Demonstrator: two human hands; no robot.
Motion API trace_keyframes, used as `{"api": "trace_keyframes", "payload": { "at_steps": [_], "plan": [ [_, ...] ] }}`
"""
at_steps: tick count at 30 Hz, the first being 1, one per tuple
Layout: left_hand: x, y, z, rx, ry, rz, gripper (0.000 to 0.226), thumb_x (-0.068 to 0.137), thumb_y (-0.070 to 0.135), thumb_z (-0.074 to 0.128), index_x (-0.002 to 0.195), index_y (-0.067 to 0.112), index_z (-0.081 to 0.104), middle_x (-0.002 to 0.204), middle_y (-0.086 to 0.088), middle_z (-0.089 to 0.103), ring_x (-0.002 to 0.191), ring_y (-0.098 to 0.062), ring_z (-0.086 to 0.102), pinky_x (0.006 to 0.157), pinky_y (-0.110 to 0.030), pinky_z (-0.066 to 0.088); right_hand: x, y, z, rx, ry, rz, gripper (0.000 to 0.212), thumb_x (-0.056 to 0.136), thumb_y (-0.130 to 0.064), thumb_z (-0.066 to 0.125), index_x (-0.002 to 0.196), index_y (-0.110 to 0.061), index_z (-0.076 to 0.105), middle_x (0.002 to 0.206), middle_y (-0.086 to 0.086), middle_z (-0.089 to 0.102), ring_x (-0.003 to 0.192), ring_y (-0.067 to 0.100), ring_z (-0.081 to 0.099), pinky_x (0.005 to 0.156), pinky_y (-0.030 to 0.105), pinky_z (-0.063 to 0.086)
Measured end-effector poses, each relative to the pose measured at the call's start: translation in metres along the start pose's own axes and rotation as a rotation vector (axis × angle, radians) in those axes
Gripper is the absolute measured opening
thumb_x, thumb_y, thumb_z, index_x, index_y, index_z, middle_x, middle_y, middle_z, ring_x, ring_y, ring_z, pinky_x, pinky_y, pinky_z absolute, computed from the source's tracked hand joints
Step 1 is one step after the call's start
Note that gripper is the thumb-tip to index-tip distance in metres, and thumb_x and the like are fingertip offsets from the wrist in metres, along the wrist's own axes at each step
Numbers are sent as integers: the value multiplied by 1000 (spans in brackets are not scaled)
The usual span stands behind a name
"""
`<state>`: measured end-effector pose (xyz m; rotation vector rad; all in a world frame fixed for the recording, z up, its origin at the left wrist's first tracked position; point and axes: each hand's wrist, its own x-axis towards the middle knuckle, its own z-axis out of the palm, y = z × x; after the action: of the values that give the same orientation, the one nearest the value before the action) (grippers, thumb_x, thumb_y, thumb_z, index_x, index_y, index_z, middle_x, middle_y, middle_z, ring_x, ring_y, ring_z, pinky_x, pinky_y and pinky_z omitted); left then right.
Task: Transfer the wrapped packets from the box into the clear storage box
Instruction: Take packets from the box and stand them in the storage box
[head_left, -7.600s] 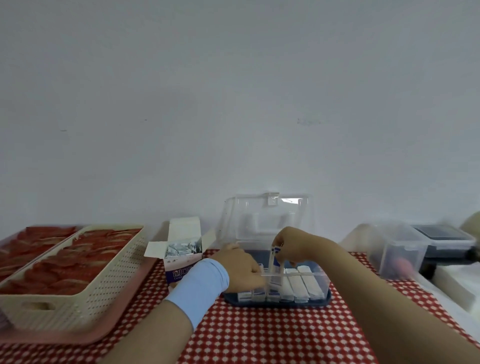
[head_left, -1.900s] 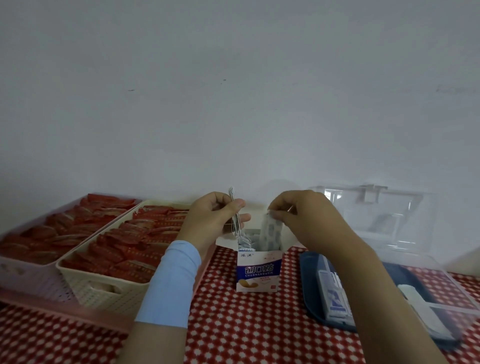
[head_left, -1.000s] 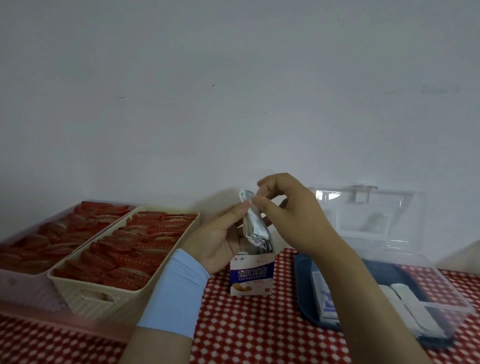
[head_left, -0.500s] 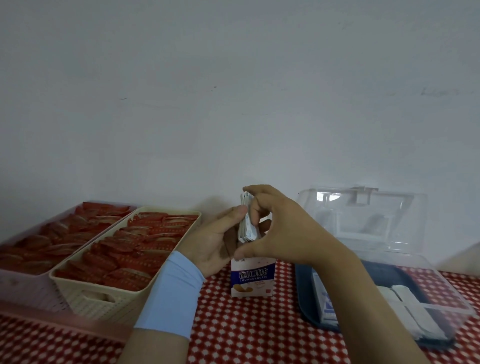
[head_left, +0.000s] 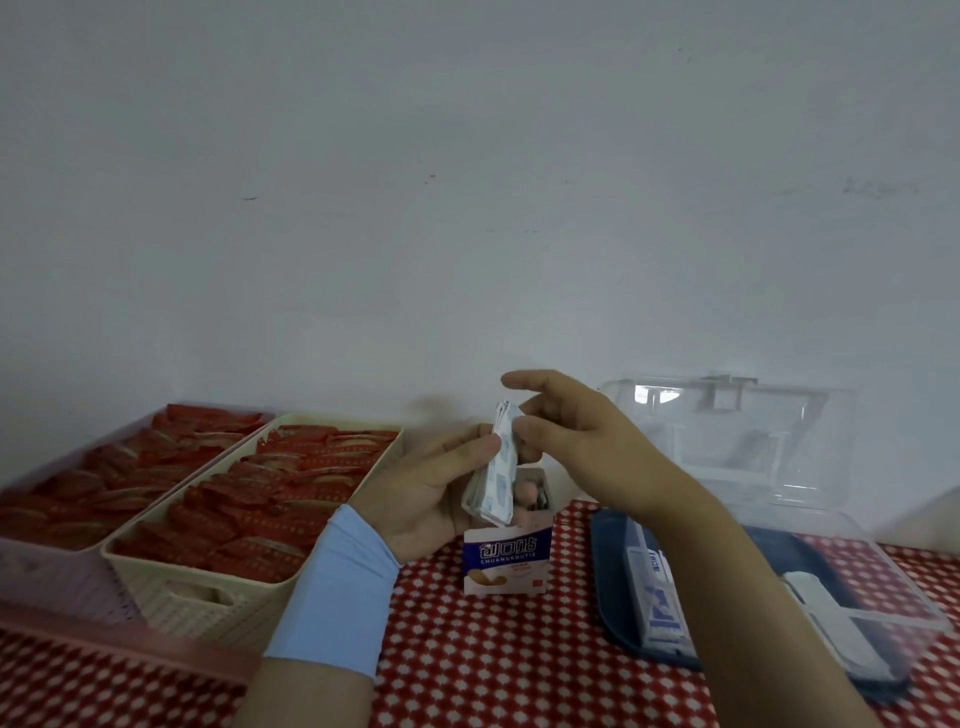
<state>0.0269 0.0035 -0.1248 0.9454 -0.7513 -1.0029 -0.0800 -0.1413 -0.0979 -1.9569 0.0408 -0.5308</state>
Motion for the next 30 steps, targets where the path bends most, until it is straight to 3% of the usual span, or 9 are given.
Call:
{"api": "trace_keyframes", "payload": {
  "at_steps": [6,8,14,17,19,22,25,27,30],
  "plan": [
    [-2,-1,1,80,-12,-38,31,87,17,55,112,0,61,90,-12,74,66,-21,70,59,-32,60,-4,0,-9,-64,-44,43,15,97,-10,61,96,-13,75,92,9,75,86,14,69,83,23,55],
    [-3,-1,-2,110,-24,-55,24,92,16,60,112,3,62,91,-13,74,66,-20,70,59,-30,59,-3,1,-11,-77,-28,37,15,97,-11,61,94,-14,75,90,4,75,84,13,67,83,22,53],
    [-1,1,-2,202,-20,-116,37,83,19,54,116,4,59,86,-10,71,62,-18,65,57,-28,54,-4,3,-13,-57,-10,37,15,97,-5,59,94,-7,73,82,-1,75,73,5,66,68,12,49],
    [3,5,0,343,80,-97,29,91,14,54,117,3,60,99,-19,74,78,-32,73,72,-41,61,-3,5,-13,-105,52,30,15,97,-5,59,92,-9,73,80,-1,74,69,6,64,67,16,52],
    [7,8,4,590,197,-69,25,85,20,61,109,15,68,101,-16,75,91,-33,74,85,-51,59,-4,6,-14,-151,108,32,16,97,-7,59,91,-12,74,79,-1,74,64,4,63,65,17,53],
    [9,12,24,1026,253,6,12,83,32,68,92,25,71,87,0,77,85,-22,73,82,-46,59,-11,5,-23,-202,180,39,18,97,-9,59,88,-17,73,78,-2,73,62,3,62,66,21,54],
    [9,10,47,1228,319,120,11,84,36,69,89,27,73,81,4,74,77,-13,69,69,-29,56,-22,-1,-36,-235,225,46,18,97,-11,58,89,-17,73,77,2,72,60,4,62,65,26,56],
    [8,5,61,1237,356,156,10,86,33,68,89,26,74,79,5,74,71,-8,67,58,-17,49,-31,-7,-44,-225,223,62,16,97,-10,58,92,-15,72,80,5,73,63,8,64,70,33,58],
    [11,-8,76,1124,370,194,10,86,27,70,87,20,78,77,0,75,76,-19,70,65,-25,55,-45,-14,-58,-136,149,146,12,97,-9,58,100,-10,70,88,8,75,73,18,71,71,37,60]
  ]
}}
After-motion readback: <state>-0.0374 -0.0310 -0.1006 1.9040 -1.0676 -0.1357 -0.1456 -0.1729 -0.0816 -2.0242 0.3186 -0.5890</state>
